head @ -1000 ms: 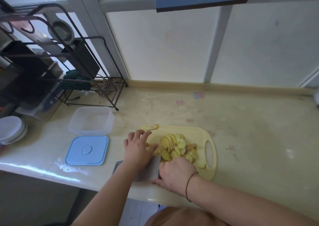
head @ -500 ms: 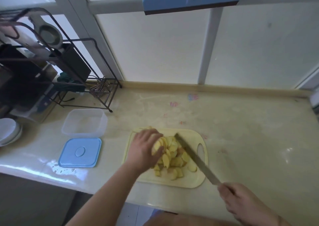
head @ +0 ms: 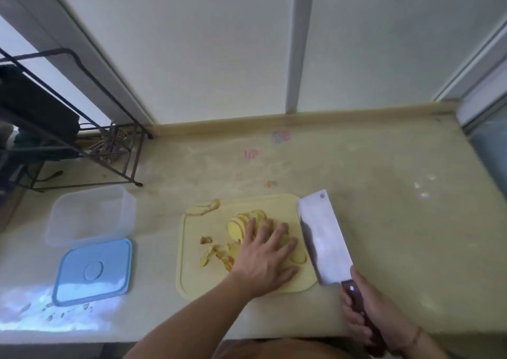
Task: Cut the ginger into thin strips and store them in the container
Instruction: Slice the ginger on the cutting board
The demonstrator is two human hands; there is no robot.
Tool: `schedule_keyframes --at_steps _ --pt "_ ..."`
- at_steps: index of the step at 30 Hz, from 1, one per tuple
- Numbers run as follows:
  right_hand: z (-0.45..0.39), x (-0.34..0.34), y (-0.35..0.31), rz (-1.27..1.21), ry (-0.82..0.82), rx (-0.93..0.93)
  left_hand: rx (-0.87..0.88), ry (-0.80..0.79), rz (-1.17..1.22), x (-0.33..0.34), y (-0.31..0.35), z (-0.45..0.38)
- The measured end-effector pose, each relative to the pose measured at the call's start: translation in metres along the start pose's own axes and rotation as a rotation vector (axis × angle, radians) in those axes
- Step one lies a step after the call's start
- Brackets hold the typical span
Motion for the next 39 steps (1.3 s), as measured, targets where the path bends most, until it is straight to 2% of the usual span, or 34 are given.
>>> schedule_keyframes --at_steps 6,9,14,18,21,24,28,33,35,37,39 --pt "-0.004 0.003 0.001 0.074 0.109 -0.055 0.045 0.300 0.093 0.003 -0.010 -0.002" --pt "-0.005 0.004 0.003 0.101 0.150 -0.082 -0.018 0.362 0.087 0.005 -0.027 0.001" --pt "-0.006 0.003 0.001 0.112 0.153 -0.096 -0.123 0.366 0.078 0.008 -0.067 0.014" --pt "-0.007 0.001 0.002 0.120 0.143 -0.086 -0.165 0.293 0.136 0.006 -0.083 0.018" --pt "-0.005 0.002 0.001 0.118 0.124 -0.074 -0.154 0.211 0.285 -0.001 -0.086 0.018" --pt "0.000 0.004 -0.003 0.107 0.094 -0.071 -0.205 0.183 0.552 -0.018 -0.100 0.022" --pt "0.006 0.007 -0.016 0.117 0.072 -0.088 -0.348 0.320 0.744 -0.037 -0.123 0.032" --pt "0.001 0.007 -0.041 0.292 0.118 -0.230 -0.600 0.428 0.736 -0.036 -0.140 0.036" --pt "-0.002 0.006 -0.047 0.300 0.126 -0.255 -0.517 0.418 0.626 -0.037 -0.137 0.035" --pt "-0.003 0.007 -0.049 0.283 0.127 -0.261 -0.285 0.365 0.429 -0.036 -0.121 0.031" --pt "-0.002 0.009 -0.049 0.270 0.122 -0.270 -0.151 0.331 0.288 -0.037 -0.105 0.029"
Point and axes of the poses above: each hand's wrist, its own z-axis away from the middle knuckle, its own x-axis out of the palm, y = z × x, the point moved 3 cm from there along -z, towards the middle knuckle, and after that the axes turned 5 degrees about -x, right-handed, at the moved point
